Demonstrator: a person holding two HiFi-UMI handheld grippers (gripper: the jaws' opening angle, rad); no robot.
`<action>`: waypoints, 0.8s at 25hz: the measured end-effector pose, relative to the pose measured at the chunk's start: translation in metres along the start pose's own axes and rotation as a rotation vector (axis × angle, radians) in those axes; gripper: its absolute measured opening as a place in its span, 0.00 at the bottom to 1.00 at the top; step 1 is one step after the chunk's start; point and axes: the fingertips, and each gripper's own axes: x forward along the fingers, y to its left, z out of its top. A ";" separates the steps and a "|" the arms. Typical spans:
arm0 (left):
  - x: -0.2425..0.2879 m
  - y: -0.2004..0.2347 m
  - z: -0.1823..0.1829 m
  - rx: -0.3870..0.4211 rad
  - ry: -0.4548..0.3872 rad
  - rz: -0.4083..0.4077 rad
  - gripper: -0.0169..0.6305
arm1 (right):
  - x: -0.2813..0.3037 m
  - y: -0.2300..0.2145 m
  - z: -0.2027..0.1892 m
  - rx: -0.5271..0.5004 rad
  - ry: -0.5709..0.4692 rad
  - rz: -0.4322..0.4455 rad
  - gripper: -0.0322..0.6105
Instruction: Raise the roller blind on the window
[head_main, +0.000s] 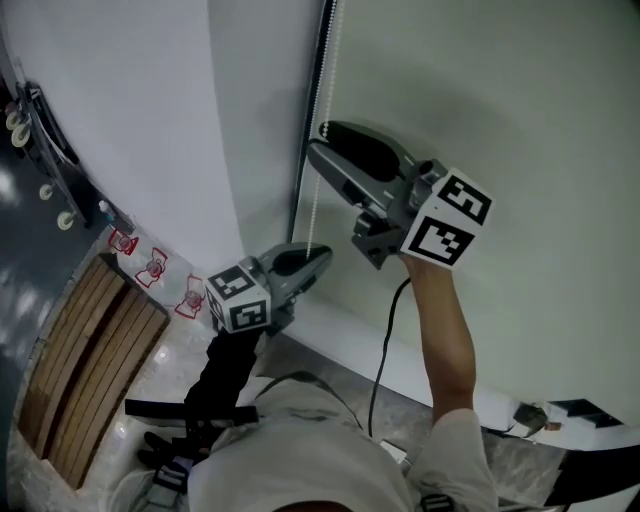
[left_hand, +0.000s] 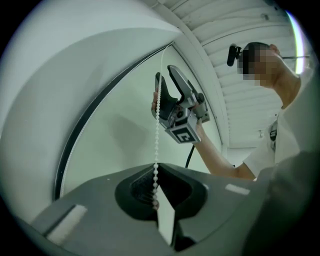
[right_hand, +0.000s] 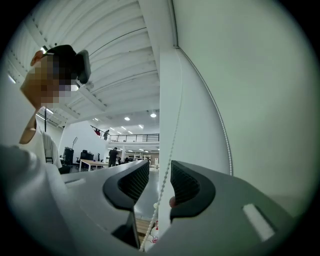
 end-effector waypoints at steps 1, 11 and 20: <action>0.000 0.000 -0.001 -0.001 0.000 -0.003 0.02 | 0.002 -0.004 0.008 -0.001 -0.014 -0.003 0.24; 0.005 0.003 -0.003 0.003 0.028 0.002 0.02 | 0.022 -0.028 0.073 -0.061 -0.101 -0.005 0.21; 0.002 0.000 -0.008 0.013 0.033 0.003 0.02 | 0.026 -0.018 0.093 -0.064 -0.151 0.010 0.08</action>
